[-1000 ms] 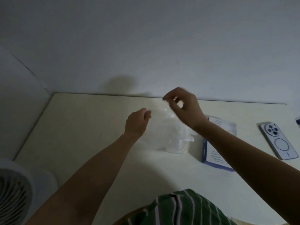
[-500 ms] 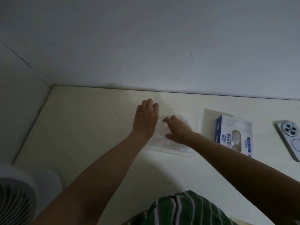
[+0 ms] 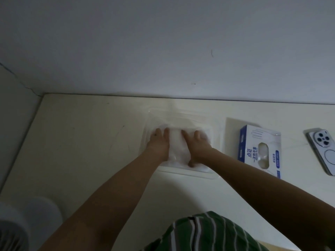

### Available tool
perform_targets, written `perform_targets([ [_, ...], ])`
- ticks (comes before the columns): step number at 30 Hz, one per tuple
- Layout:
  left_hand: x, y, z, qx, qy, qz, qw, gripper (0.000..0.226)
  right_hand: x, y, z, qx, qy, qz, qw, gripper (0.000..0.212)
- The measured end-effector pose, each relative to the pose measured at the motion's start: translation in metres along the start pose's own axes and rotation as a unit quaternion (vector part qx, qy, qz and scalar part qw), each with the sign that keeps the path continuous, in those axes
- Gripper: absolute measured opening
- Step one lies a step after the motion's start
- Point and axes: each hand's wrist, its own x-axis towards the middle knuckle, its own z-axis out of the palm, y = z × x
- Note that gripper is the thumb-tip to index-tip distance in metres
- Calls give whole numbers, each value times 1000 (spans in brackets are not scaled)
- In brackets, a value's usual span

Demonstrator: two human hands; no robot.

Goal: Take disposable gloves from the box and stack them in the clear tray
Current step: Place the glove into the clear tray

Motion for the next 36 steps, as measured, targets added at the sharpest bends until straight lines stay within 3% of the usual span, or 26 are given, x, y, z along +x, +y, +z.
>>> perform_targets([
  [7,6,2,2,-28,-4,-24,999,110,0,-1,-3,-4,-14,-2,1000,130],
  [9,4,2,-2,-61,-16,-40,997,108,-6,-1,-10,-23,-20,-13,999,121],
  [11,-2,5,-11,-57,-2,-44,997,93,-14,-1,-22,-27,10,-39,999,98],
  [14,-12,16,-29,-32,117,-40,992,45,-30,4,-46,76,112,-90,987,48],
  [16,-19,30,-43,-80,215,-36,973,26,-44,12,-63,158,188,-109,963,27],
  [19,-25,65,-61,-147,301,14,942,17,-64,41,-80,233,275,-106,927,17],
  [23,-29,128,-71,-176,330,102,922,11,-86,107,-71,265,319,-26,909,17],
  [28,-25,200,-56,-180,242,201,932,9,-110,178,-21,246,258,71,932,16],
  [32,-11,234,-30,-126,112,212,963,46,-112,202,15,178,207,96,957,29],
  [36,3,245,-4,-113,66,185,974,70,-104,205,33,84,211,103,968,41],
])
